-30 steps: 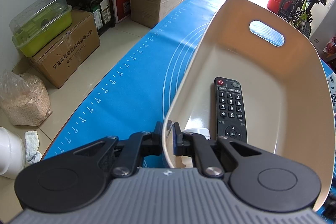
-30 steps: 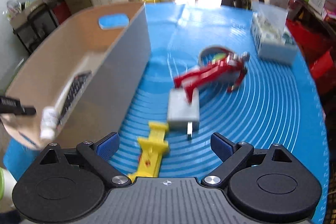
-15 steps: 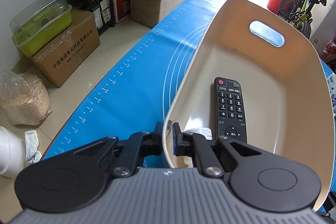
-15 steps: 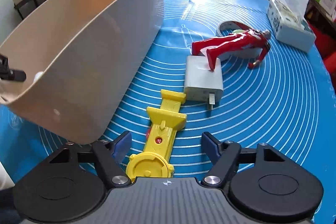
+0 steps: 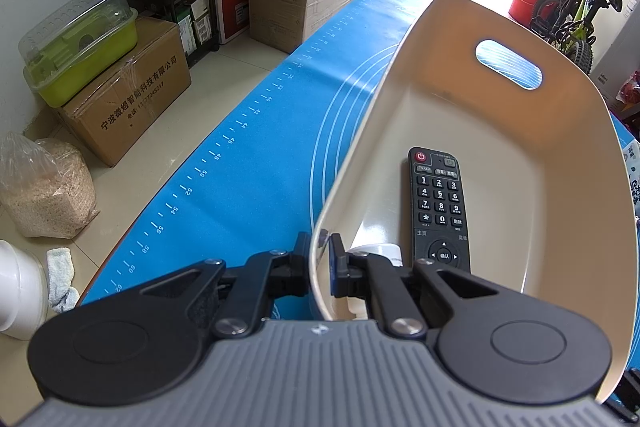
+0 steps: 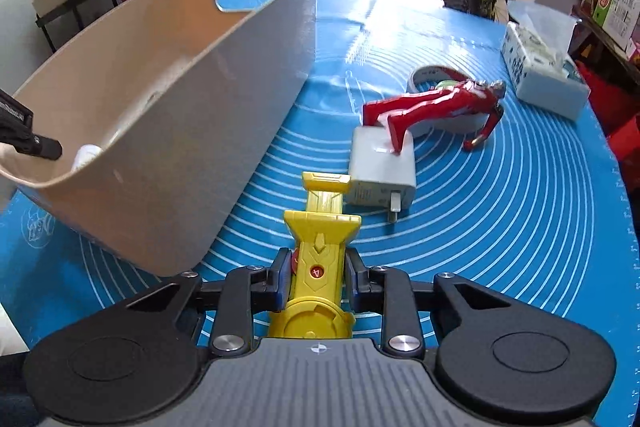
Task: Organize rigid objects
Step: 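Lift the yellow part into the basket and open the right tool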
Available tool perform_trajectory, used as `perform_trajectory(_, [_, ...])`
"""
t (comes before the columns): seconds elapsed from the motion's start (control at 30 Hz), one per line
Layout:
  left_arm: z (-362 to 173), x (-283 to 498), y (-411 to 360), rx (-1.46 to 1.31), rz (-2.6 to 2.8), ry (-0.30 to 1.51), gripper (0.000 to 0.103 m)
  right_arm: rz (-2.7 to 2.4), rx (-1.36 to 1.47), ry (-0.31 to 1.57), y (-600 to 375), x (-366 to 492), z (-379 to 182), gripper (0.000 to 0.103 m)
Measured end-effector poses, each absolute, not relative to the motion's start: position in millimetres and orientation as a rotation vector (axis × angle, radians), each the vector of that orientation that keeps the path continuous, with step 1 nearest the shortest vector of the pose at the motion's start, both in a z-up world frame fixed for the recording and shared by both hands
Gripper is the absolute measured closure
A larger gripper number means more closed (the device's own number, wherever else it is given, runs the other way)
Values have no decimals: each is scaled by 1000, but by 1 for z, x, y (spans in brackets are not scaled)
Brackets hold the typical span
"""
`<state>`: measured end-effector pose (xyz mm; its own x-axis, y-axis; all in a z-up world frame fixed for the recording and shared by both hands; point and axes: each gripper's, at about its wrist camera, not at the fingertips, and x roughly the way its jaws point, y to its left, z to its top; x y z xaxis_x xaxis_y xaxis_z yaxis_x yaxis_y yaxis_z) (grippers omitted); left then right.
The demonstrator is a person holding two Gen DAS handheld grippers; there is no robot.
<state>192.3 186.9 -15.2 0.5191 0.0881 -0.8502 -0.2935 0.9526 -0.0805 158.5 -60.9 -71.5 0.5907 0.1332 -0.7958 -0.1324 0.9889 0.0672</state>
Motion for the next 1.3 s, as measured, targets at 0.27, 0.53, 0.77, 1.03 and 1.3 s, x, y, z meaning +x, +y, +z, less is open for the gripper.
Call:
perform_trajectory(0.27, [-15,192,187,-226,232,1001,92,134,5,809,-71,158,-36,68])
perform_trajectory(0.53, [-15,192,187,-225,231,1001,92,126,13,656,-77,161,12,68])
perform_trajectory(0.77, [-15,192,187,-225,232,1002,92,160,13,562,-72,174,56,68])
perform_trajectory(1.03, [-15,192,187,-223,232,1002,92,240,53,530,-37,193,68,68])
perform_trajectory(1.3, [-16,192,188,-226,230,1001,92,344,49,628,15,219,46,68])
